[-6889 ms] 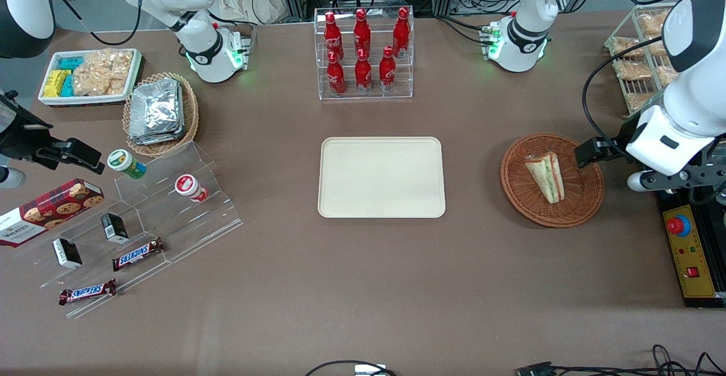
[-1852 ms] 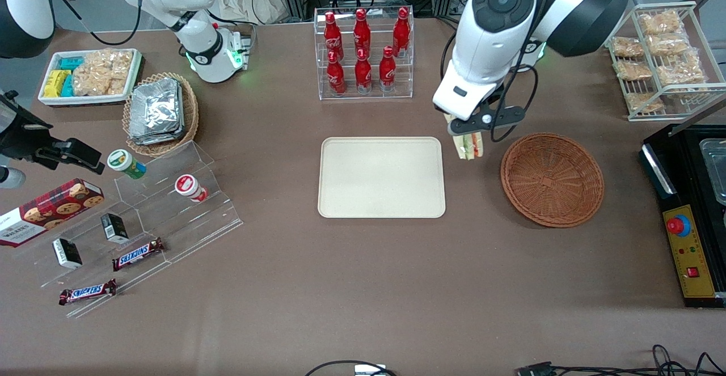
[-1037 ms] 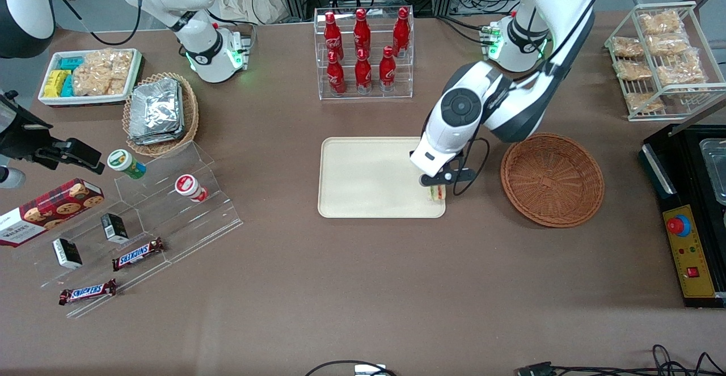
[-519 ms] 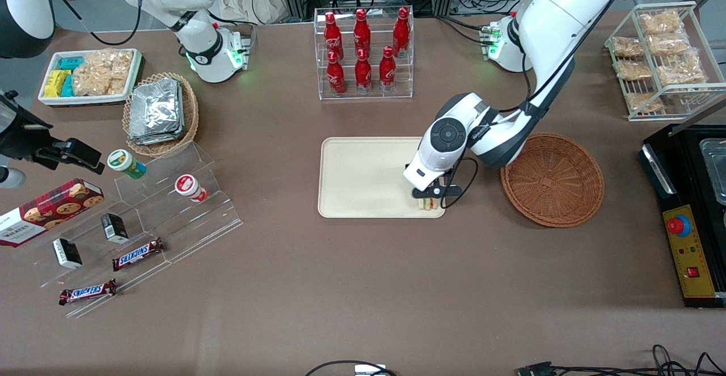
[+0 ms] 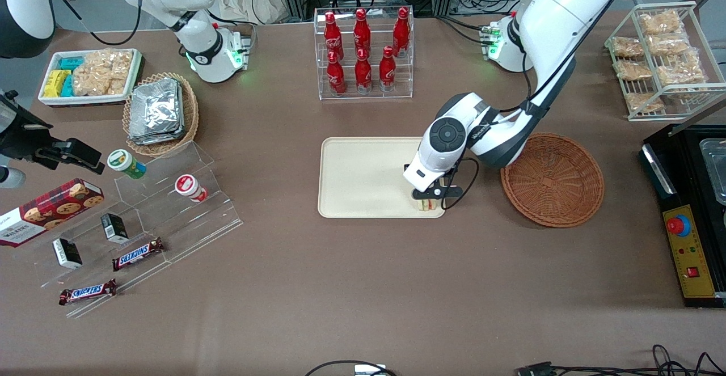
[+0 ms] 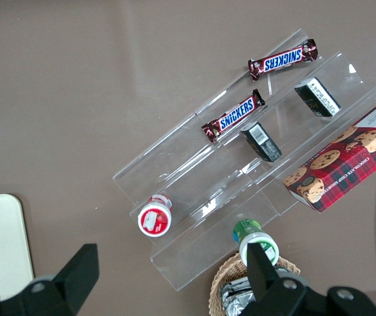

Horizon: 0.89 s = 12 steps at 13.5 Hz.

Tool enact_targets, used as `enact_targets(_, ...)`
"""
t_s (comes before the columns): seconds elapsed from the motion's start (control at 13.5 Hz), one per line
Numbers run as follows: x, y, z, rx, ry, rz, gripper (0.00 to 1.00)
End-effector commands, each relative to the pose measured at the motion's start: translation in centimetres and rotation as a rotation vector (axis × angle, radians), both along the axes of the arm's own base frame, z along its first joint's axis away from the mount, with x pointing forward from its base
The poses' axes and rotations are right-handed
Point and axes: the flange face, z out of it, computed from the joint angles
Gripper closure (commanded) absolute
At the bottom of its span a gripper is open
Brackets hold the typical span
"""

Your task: Place sandwich from basket to tray

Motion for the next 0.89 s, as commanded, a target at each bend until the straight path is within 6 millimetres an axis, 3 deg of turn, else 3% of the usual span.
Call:
enact_targets(0.0,0.5,1.1,7.3,0.077,-0.054,0.025,0.0)
enact_targets(0.22,1.0,2.1,15.7,0.095,-0.075,0.055,0.0)
enact_targets(0.3,1.8,3.4,18.8,0.097,-0.059,0.04,0.0)
enact_targets(0.44,3.4,7.7,24.1,0.093,-0.029,0.023,0.0)
enact_targets(0.59,3.6,13.6,28.4,0.065,-0.054,0.015,0.0)
enact_targets(0.81,3.3,22.1,31.1,0.039,-0.07,-0.024,0.0)
